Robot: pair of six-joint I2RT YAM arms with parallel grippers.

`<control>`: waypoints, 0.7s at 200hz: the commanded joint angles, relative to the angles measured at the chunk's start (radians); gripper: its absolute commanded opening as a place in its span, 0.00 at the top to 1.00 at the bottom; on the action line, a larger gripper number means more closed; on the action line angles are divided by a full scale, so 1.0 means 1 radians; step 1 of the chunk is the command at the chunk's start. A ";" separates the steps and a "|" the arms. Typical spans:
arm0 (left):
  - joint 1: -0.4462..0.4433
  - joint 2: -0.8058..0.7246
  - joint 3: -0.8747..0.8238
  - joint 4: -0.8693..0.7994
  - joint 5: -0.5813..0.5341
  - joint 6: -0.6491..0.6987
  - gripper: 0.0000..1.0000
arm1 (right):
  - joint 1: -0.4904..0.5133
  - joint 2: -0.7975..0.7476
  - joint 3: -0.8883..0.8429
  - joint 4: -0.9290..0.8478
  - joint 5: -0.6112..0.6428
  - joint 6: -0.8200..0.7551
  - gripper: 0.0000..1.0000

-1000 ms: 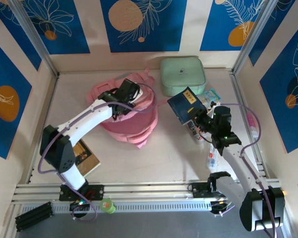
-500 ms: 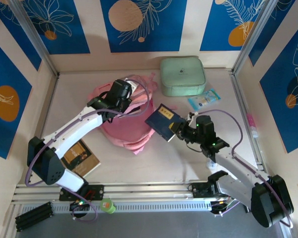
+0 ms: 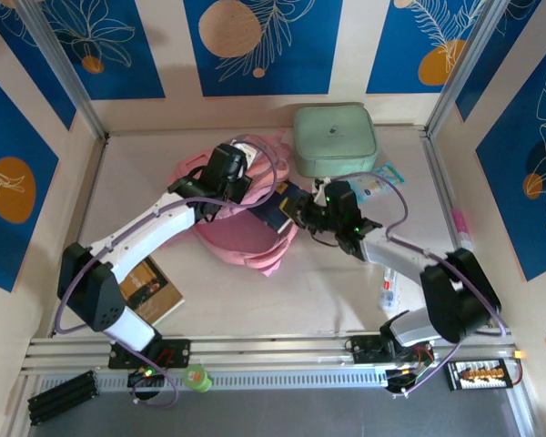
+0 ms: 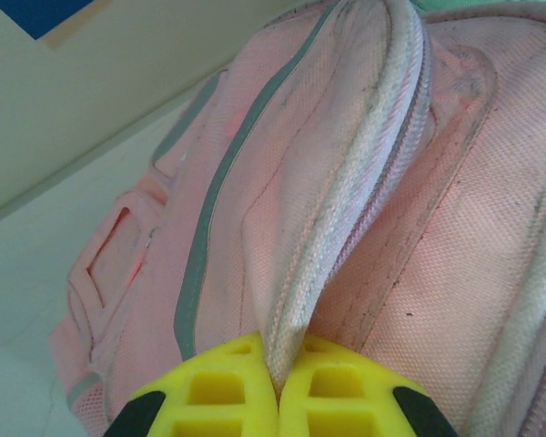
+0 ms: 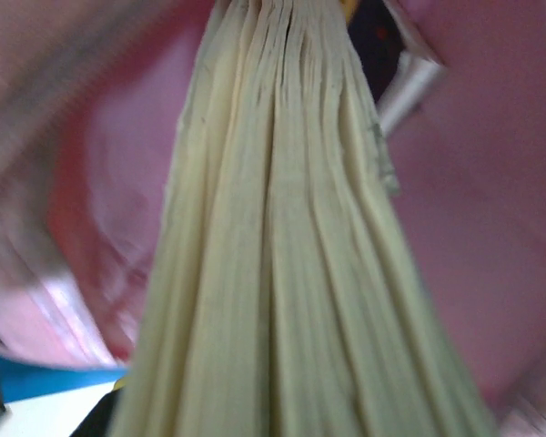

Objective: Pack the student bag

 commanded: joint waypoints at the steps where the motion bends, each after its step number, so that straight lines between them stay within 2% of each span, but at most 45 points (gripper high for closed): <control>1: -0.001 -0.001 0.093 0.128 0.037 -0.054 1.00 | 0.033 0.093 0.101 0.099 0.029 0.037 0.96; 30: -0.001 0.018 0.118 0.104 0.046 -0.064 1.00 | 0.071 0.233 0.203 0.022 0.188 0.060 0.96; 48: -0.001 0.013 0.118 0.095 0.039 -0.064 1.00 | 0.072 0.317 0.216 0.066 0.250 0.085 0.96; 84: 0.000 0.008 0.115 0.079 0.053 -0.069 1.00 | 0.077 0.466 0.284 0.153 0.218 0.113 0.95; 140: -0.001 -0.016 0.092 0.112 0.061 -0.062 0.99 | 0.093 0.645 0.451 0.219 0.184 0.246 0.89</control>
